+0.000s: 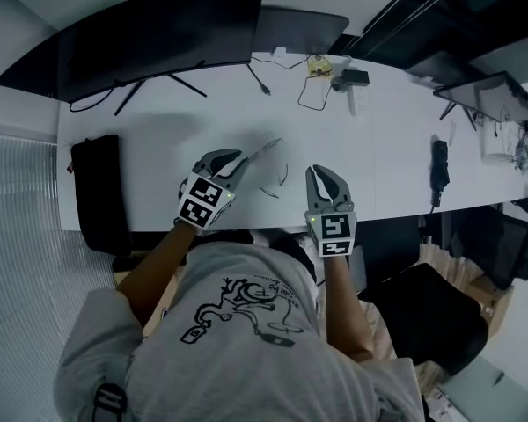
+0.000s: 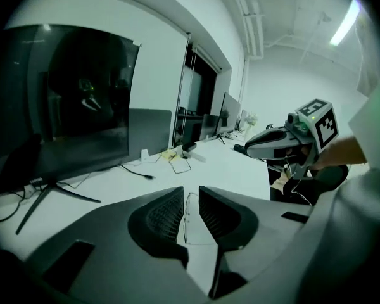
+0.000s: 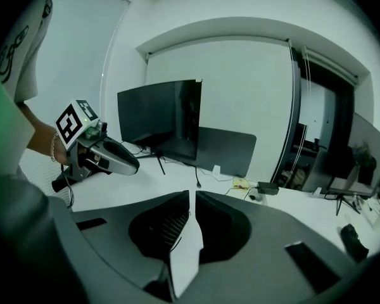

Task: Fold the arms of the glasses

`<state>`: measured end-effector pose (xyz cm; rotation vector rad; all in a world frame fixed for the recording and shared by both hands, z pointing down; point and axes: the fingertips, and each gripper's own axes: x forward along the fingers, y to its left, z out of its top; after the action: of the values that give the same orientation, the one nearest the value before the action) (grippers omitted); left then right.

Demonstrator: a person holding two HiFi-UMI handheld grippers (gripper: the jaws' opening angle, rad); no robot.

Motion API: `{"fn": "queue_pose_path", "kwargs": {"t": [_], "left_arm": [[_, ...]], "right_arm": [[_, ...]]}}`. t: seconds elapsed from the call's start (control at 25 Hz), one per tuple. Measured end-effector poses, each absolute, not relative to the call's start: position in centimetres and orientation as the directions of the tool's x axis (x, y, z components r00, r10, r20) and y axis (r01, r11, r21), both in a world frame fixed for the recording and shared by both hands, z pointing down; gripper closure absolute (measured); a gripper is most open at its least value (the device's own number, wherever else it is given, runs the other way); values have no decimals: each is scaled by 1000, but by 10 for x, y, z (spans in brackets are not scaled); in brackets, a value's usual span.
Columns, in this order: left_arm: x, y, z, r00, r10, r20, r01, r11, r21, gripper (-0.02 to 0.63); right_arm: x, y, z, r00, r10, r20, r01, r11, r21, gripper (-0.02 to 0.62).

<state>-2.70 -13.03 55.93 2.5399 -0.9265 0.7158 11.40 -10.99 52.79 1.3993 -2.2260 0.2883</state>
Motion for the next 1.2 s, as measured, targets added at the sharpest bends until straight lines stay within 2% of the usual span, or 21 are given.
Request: {"fn": "queue_pose_path", "kwargs": {"t": [0.16, 0.24, 0.36, 0.92, 1.2], "left_arm": [[-27, -131, 604, 657, -414, 631, -647, -738, 189, 509], [-27, -131, 626, 648, -377, 661, -636, -745, 199, 470], [-26, -133, 649, 645, -333, 688, -618, -757, 213, 465], [-20, -135, 701, 604, -214, 768, -593, -764, 254, 466], [-20, -133, 705, 597, -222, 771, -619, -739, 266, 514]], "right_arm": [[118, -112, 565, -331, -760, 559, -895, 441, 70, 552], [120, -113, 583, -317, -746, 585, -898, 436, 69, 551], [122, -116, 608, -298, -724, 622, -901, 428, 68, 550], [116, -118, 700, -256, -597, 760, -901, 433, 37, 549], [111, -109, 726, -258, -537, 804, -902, 432, -1, 549]]}}
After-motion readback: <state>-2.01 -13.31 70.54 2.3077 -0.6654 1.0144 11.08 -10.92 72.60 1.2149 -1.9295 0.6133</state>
